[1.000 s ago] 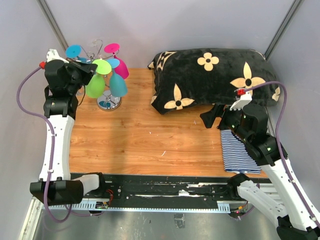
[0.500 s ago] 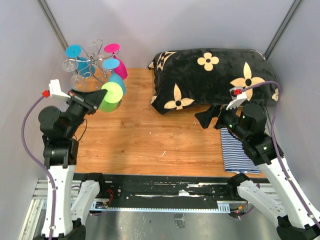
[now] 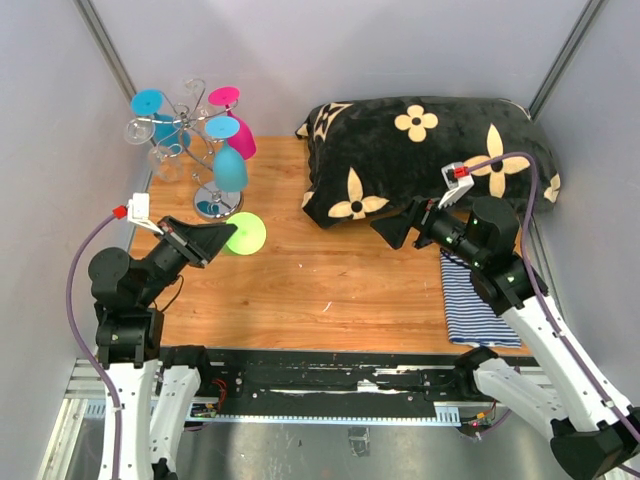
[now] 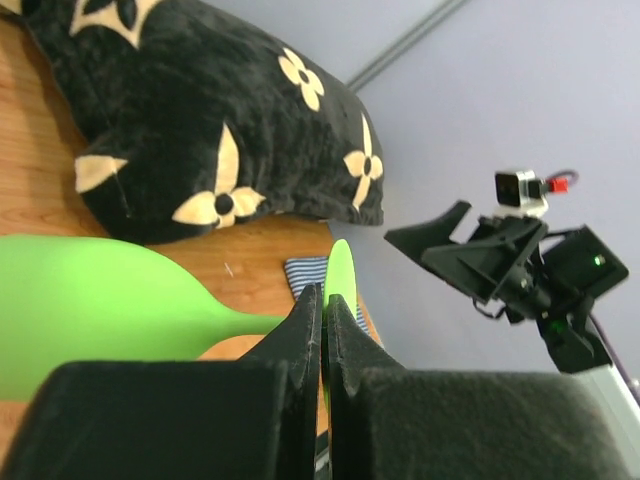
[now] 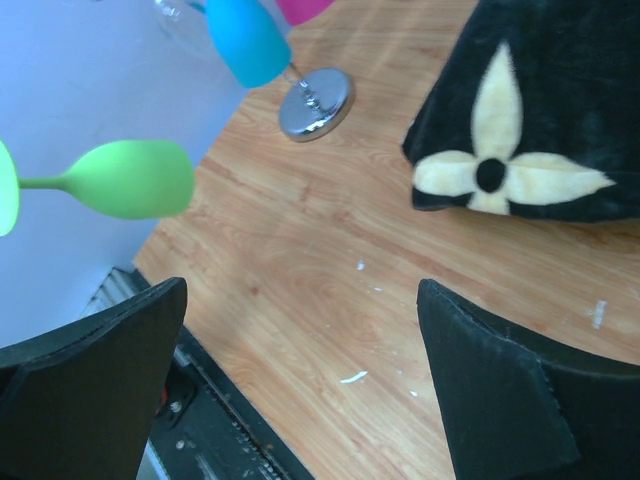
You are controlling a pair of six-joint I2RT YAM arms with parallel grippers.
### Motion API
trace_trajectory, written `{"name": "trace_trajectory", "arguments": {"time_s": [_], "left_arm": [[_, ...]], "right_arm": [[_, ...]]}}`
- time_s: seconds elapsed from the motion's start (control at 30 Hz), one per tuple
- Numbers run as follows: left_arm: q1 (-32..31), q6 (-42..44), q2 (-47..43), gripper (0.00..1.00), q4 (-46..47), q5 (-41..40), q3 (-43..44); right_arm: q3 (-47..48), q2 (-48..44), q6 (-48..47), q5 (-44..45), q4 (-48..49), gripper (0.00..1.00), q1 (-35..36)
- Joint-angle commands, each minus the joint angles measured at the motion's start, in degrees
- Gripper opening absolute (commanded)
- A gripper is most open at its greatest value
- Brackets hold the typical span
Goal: Take the wine glass off the wine glass rack
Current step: Pick up the wine glass from the wine rack, then place the wine glass at the center of the board.
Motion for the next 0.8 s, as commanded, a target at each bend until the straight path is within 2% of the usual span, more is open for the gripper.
{"name": "trace_trajectory", "arguments": {"time_s": [0.0,0.07,0.23,0.37,0.47,0.7,0.77], "left_arm": [[-0.3,1.72,-1.12,0.0,3.38,9.28,-1.9],[-0.33,2.47,-1.22,0.0,3.81,11.15,-3.03],[-0.66,0.51,-0.55,0.0,9.29,14.06,-7.5],[-3.27,0.6,1.04,0.0,10.53,12.89,-7.53],[-8.85,1.91,4.61,0.0,9.5,9.47,-7.38],[-29.95,3.55,11.27,0.01,13.15,-6.02,-6.05],[-32.83,4.16,11.92,0.0,14.59,-9.66,-6.33]], "right_arm": [[0.16,2.56,6.27,-8.83,6.37,0.99,0.3],[0.99,4.88,8.65,-12.62,6.68,1.0,0.38],[2.12,10.27,15.9,-23.47,11.62,0.94,0.47],[3.0,12.8,18.38,-26.57,16.3,0.94,2.66],[5.85,15.76,17.02,-27.78,16.77,0.95,5.9],[10.43,20.73,14.15,-28.42,14.52,0.9,11.11],[11.55,22.23,13.84,-29.47,12.52,0.89,11.98]]}}
